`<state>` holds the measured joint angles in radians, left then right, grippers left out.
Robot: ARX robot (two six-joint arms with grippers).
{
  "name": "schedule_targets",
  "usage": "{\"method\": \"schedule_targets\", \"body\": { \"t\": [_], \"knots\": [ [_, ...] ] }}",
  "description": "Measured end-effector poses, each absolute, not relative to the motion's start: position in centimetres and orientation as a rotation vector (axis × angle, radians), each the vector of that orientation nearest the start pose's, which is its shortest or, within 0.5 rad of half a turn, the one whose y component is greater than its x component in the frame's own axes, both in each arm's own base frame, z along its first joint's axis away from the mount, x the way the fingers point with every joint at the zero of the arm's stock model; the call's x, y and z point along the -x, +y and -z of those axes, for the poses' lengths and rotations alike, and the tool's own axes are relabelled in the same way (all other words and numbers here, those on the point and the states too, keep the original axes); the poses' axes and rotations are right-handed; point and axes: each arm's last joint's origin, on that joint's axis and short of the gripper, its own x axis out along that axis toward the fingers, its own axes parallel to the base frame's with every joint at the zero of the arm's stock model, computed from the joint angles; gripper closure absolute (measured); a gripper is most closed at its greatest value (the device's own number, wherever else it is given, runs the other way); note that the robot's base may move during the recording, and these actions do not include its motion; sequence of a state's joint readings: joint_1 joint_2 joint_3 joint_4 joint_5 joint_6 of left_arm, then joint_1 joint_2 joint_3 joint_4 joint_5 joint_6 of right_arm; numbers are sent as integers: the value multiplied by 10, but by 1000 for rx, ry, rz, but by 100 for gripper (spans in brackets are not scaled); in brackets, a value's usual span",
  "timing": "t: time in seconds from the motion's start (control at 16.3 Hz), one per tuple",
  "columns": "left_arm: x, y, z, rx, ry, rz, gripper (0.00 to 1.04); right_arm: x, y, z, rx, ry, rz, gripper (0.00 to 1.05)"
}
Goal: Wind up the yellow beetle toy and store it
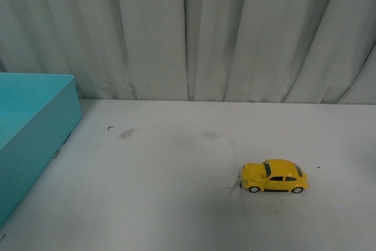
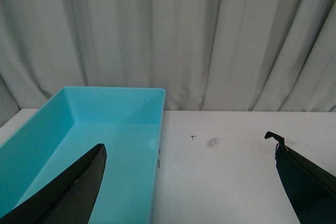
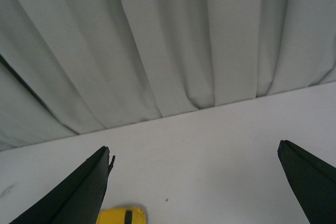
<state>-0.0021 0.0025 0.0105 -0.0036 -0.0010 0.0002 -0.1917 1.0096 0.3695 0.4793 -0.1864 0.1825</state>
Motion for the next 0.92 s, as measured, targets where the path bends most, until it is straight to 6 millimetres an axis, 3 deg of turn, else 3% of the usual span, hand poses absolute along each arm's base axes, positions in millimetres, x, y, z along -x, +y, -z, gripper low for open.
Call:
{"method": "schedule_targets", "body": {
  "t": [0.18,0.37,0.61,0.67,0.74,0.92],
  "knots": [
    [-97,0,-167,0,-4,2,7,-274,-30,-219,-185,178,-95,7],
    [-97,0,-167,0,-4,2,7,-340,-4,-206,-53,210,-357,7],
    [-97,0,-167,0,-4,1,7,-355,12,-163,63,383,-735,7],
    [-97,0,-167,0,-4,2,7,-365,9,-138,163,435,-895,7],
    [-97,0,-167,0,-4,2,7,-377,10,-117,255,395,-949,7],
    [-97,0,-167,0,-4,2,7,-383,19,-86,278,422,-1103,7]
  ]
}}
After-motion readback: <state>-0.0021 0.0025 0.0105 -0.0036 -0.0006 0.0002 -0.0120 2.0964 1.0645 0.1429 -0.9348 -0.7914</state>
